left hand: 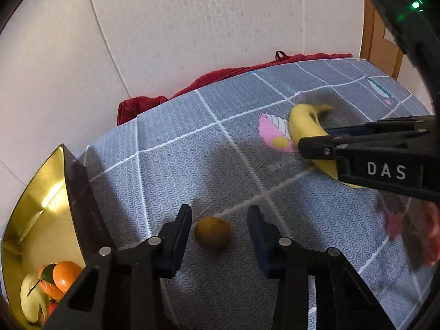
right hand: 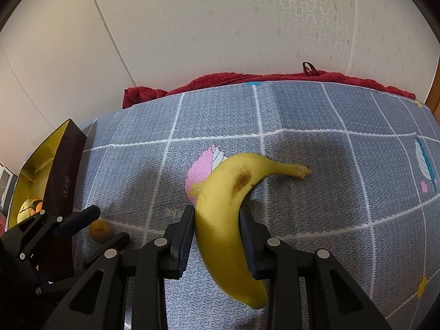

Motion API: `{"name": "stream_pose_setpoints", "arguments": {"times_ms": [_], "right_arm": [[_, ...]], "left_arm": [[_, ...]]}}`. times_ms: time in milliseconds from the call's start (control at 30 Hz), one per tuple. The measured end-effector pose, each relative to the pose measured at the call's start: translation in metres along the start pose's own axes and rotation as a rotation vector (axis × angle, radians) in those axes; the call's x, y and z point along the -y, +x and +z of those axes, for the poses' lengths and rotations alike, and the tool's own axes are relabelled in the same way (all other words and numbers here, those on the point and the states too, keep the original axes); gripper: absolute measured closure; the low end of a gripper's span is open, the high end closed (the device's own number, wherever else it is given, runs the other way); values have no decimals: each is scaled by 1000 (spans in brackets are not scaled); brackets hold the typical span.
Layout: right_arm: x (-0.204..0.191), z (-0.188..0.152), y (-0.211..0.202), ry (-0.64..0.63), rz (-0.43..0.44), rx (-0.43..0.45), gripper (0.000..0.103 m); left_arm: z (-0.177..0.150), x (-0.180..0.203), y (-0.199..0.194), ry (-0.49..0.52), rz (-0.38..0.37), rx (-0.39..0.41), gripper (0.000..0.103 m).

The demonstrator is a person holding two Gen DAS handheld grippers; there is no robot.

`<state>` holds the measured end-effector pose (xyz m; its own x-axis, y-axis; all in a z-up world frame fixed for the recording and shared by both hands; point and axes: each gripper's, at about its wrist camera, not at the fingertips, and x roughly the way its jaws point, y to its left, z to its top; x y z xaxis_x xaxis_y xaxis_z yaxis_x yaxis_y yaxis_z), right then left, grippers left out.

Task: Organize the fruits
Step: 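Grasp the small round fruit on the cover with the left tool while the right tool holds the banana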

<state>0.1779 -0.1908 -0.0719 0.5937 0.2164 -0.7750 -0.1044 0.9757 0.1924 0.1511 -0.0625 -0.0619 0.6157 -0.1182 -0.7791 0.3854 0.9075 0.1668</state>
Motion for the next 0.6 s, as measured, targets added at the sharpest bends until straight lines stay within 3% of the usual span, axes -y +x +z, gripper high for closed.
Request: {"name": "stream_pose_setpoints", "arguments": {"times_ms": [233, 400, 467, 600], "right_arm": [[0, -1, 0, -9, -1, 3, 70], [-4, -3, 0, -28, -13, 7, 70], [-4, -3, 0, -29, -14, 7, 70], [-2, -2, 0, -21, -7, 6, 70]], "left_arm": [[-3, -5, -1, -65, -39, 3, 65], [-5, -2, -4, -60, -36, 15, 70], [-6, 0, -4, -64, -47, 17, 79], [-8, 2, -6, -69, -57, 24, 79]]}}
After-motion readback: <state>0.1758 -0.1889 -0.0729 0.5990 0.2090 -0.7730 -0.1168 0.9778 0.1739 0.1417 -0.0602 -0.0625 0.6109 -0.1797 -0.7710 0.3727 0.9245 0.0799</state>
